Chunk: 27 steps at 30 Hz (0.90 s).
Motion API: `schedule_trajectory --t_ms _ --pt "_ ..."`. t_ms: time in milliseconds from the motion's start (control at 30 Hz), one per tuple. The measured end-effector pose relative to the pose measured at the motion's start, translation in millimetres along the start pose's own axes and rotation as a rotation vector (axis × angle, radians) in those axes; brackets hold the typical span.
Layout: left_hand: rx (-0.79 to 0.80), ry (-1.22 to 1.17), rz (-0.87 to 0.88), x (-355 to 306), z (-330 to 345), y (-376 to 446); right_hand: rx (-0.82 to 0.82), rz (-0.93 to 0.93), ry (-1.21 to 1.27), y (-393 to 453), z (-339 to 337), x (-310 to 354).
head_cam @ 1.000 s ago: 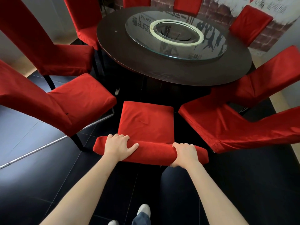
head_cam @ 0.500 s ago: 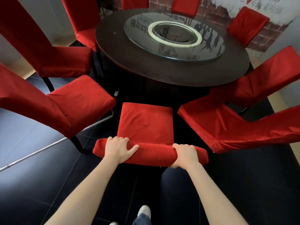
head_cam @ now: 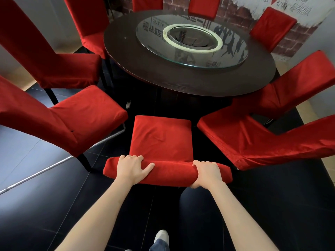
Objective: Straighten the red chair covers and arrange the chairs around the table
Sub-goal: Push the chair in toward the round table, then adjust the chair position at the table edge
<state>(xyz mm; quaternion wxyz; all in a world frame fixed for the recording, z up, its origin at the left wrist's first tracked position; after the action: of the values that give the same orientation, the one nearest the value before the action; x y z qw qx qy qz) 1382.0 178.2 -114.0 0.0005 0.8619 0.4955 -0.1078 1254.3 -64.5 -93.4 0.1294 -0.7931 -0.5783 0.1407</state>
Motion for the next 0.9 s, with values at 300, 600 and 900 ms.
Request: schedule_trajectory --t_ms 300,600,900 --pt "0.105 -0.045 -0.017 -0.8 -1.1 0.7 0.015 0.052 0.063 -15.1 6.8 5.9" --pt "0.108 -0.106 0.13 -38.3 -12.8 2.1 -0.069 0.236 0.143 -61.2 10.4 -34.0" --pt "0.071 -0.129 0.317 -148.1 -21.7 12.9 -0.169 0.412 0.261 -100.7 6.3 -120.7"
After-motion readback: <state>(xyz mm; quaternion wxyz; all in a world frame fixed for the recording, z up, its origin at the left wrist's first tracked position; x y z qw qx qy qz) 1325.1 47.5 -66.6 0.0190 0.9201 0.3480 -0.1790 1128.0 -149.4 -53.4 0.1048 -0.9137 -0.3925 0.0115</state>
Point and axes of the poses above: each hand's wrist, its own y-axis towards the middle knuckle, its own z-axis out of the palm, x = y × z, the point moved 3 cm from there along y, towards the middle knuckle, and after that the axes turned 5 degrees about -y, right-handed, at the moved point
